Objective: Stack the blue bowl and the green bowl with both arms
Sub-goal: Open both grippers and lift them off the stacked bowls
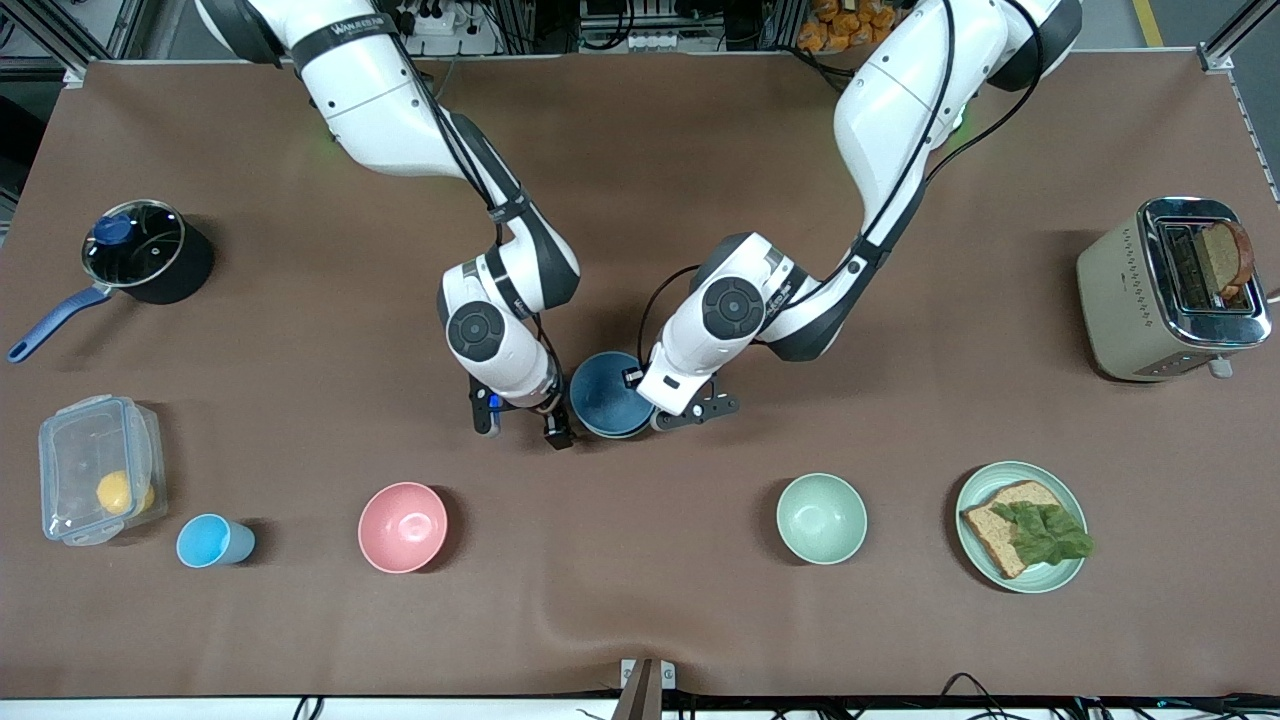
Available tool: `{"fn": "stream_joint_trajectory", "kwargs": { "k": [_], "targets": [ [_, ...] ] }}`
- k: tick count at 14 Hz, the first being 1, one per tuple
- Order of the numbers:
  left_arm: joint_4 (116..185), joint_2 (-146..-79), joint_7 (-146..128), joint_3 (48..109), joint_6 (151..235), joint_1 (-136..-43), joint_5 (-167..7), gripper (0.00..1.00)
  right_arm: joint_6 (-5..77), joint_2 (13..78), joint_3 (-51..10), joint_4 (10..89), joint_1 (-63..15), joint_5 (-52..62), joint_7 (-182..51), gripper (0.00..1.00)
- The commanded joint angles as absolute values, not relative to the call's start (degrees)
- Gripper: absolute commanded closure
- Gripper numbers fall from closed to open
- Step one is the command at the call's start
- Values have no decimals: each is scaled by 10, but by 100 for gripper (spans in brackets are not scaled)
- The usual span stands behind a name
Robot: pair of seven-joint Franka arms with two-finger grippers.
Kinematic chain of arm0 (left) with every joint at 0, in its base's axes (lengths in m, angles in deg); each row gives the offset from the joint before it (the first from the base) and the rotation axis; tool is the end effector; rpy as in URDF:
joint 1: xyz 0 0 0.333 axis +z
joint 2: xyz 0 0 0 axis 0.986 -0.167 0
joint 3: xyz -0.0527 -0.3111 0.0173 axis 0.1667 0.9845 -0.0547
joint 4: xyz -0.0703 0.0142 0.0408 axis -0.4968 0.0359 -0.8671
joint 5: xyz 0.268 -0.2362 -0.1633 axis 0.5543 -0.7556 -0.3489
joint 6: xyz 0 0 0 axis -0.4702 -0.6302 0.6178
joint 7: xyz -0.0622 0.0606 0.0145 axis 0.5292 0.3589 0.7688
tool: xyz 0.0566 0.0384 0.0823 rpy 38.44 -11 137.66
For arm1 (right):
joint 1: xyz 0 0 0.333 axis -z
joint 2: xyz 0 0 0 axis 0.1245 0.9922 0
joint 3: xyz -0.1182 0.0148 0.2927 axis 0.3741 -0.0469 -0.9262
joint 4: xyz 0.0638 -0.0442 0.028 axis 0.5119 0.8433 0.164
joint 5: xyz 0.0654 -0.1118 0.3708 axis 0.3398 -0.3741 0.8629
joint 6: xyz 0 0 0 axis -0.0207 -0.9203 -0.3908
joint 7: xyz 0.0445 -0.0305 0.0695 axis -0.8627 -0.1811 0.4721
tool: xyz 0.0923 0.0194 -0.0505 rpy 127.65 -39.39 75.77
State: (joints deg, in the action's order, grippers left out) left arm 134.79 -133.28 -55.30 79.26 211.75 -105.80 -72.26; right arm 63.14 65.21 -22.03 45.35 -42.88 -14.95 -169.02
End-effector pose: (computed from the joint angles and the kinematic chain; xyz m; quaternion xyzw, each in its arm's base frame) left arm 0.5558 -0.4784 0.2303 0.9807 0.1360 -0.0478 0.1318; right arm 0.5862 0.3706 0.1821 -0.7714 0.6306 0.0459 0.0724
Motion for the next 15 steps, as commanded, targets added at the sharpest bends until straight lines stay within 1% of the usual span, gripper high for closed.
{"fn": "stream_joint_trajectory", "kwargs": {
  "k": [1, 2, 3, 4, 8, 10, 13, 15],
  "targets": [
    [1338, -1336, -554, 788, 2121, -1062, -716, 55, 634, 666, -224, 433, -422, -141, -1699, 0],
    [1337, -1335, -554, 788, 2121, -1061, -716, 35, 633, 666, -224, 433, -421, -141, -1699, 0],
    [1337, -1333, -554, 788, 2121, -1060, -715, 3, 633, 666, -224, 433, -421, -141, -1699, 0],
    [1337, -1329, -555, 788, 2121, -1059, -714, 0, 632, 665, -224, 433, -421, -141, -1699, 0],
    [1336, -1309, -558, 788, 2116, -1053, -715, 0, 623, 657, -224, 427, -419, -144, -1695, 0],
    [1339, -1284, -559, 788, 2102, -1044, -715, 0, 589, 642, -224, 426, -399, -149, -1674, 0],
    [1341, -1231, -554, 788, 2044, -1003, -711, 0, 504, 603, -222, 426, -358, -149, -1562, 0],
    [1342, -1184, -552, 788, 1980, -967, -710, 0, 470, 578, -222, 432, -327, -149, -1503, 0]
  ]
}}
